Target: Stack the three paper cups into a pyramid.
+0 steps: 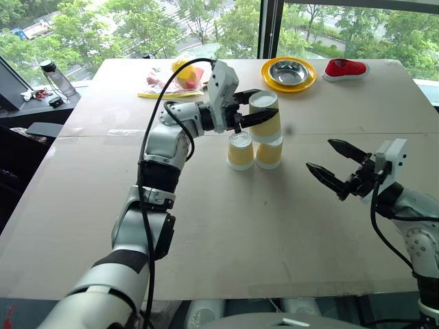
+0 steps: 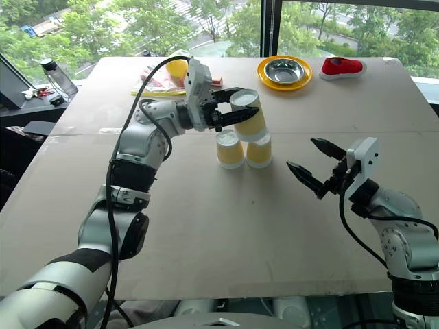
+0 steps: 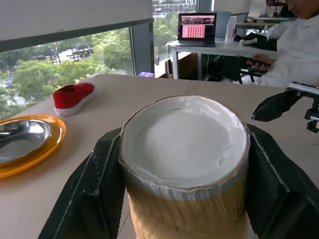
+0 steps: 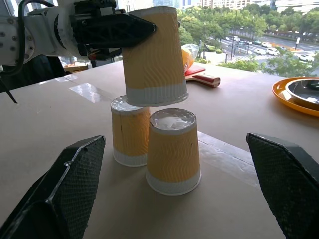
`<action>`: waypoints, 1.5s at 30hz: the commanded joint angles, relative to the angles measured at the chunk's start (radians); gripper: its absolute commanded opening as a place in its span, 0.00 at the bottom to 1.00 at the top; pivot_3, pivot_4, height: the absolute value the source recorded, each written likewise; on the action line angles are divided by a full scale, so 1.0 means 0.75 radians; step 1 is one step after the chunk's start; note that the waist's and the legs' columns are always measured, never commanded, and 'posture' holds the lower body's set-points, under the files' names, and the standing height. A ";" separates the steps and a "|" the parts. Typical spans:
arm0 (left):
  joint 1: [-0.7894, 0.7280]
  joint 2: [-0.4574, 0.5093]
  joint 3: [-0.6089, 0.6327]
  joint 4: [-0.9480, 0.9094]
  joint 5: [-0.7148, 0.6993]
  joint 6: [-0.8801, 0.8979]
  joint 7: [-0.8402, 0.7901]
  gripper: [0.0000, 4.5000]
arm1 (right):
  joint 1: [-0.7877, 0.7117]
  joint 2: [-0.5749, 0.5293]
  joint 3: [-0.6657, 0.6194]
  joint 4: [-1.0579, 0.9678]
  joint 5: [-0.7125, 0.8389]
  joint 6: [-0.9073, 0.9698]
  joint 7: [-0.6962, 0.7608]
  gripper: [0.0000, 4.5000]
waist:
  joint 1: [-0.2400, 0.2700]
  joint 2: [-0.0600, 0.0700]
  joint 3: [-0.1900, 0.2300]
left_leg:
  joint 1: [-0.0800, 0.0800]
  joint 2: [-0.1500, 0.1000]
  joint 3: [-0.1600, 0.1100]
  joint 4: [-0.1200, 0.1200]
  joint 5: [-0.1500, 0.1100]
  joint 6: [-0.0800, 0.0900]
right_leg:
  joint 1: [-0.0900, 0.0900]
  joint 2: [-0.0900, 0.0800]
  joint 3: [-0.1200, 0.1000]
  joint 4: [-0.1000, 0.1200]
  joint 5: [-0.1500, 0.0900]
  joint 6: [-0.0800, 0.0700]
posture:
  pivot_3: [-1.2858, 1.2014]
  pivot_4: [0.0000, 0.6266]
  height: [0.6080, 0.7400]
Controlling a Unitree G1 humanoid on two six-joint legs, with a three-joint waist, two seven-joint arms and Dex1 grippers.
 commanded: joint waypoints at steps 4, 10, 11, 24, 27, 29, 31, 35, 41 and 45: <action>-0.063 0.017 0.010 0.053 0.064 -0.055 -0.020 0.55 | 0.012 -0.012 -0.031 -0.060 0.015 -0.011 -0.011 1.00 | 0.002 0.000 0.000 | 0.000 0.000 0.000 0.000 0.000 0.000 | 0.000 0.000 0.000 0.001 0.000 0.000 | 0.52 0.24 1.00; -0.020 0.022 -0.002 0.002 0.086 -0.016 -0.014 0.55 | 0.000 -0.007 -0.018 -0.036 0.001 -0.029 0.001 1.00 | 0.002 0.000 0.000 | 0.000 0.000 -0.001 0.000 0.000 0.000 | 0.000 0.000 0.000 0.001 0.000 0.000 | 0.52 0.24 1.00; -0.016 0.020 0.000 -0.002 0.092 -0.015 -0.007 0.55 | -0.002 -0.006 -0.015 -0.035 0.000 -0.030 0.002 1.00 | 0.002 0.000 0.000 | 0.000 0.000 -0.001 0.001 0.000 0.000 | -0.001 0.000 0.000 0.001 0.000 0.000 | 0.52 0.24 1.00; 0.024 0.052 -0.008 -0.137 0.114 0.061 0.014 0.99 | -0.030 0.010 -0.034 -0.053 0.065 -0.046 0.034 1.00 | 0.002 0.000 0.000 | 0.000 0.000 0.000 0.001 0.000 0.000 | -0.001 0.000 0.000 0.003 0.000 0.000 | 0.52 0.24 1.00; 0.029 0.061 0.024 -0.270 0.076 0.132 0.037 0.99 | -0.030 0.008 -0.050 -0.031 0.084 -0.066 0.067 1.00 | 0.003 0.000 0.000 | 0.000 0.000 0.000 0.001 0.000 0.000 | -0.001 0.000 0.000 0.003 0.000 0.000 | 0.52 0.24 1.00; 0.037 0.074 0.050 -0.362 0.044 0.193 0.057 0.99 | -0.018 0.005 -0.058 -0.017 0.094 -0.077 0.091 1.00 | 0.003 0.000 0.000 | 0.000 0.000 0.000 0.001 0.000 0.000 | -0.001 0.000 0.000 0.003 0.000 0.000 | 0.52 0.24 1.00; 0.053 0.098 0.077 -0.460 0.008 0.262 0.082 0.99 | 0.005 0.005 -0.066 0.000 0.098 -0.092 0.116 1.00 | 0.003 0.000 0.000 | -0.001 0.001 0.000 0.002 0.000 0.000 | -0.001 0.000 0.000 0.003 0.000 0.000 | 0.52 0.24 1.00; 0.121 0.177 0.155 -0.668 -0.088 0.414 0.121 0.99 | 0.074 -0.006 -0.078 0.048 0.087 -0.137 0.197 1.00 | -0.001 0.000 0.000 | 0.001 0.002 0.000 0.001 0.000 0.000 | -0.002 0.000 0.002 0.005 0.000 0.000 | 0.52 0.24 1.00; 0.472 0.340 0.353 -1.089 -0.307 0.680 0.209 0.99 | 0.233 -0.029 -0.136 0.173 0.056 -0.291 0.388 1.00 | -0.001 0.001 0.000 | 0.003 0.006 0.003 0.001 -0.001 0.002 | -0.001 0.000 0.005 0.006 0.000 0.000 | 0.52 0.24 1.00; 1.032 0.440 0.444 -1.404 -0.282 0.743 0.298 0.99 | 0.358 -0.073 -0.200 0.291 0.016 -0.395 0.501 1.00 | -0.012 0.006 -0.003 | 0.009 0.006 0.007 -0.003 -0.003 0.005 | 0.002 -0.003 0.010 0.004 -0.001 0.001 | 0.52 0.24 1.00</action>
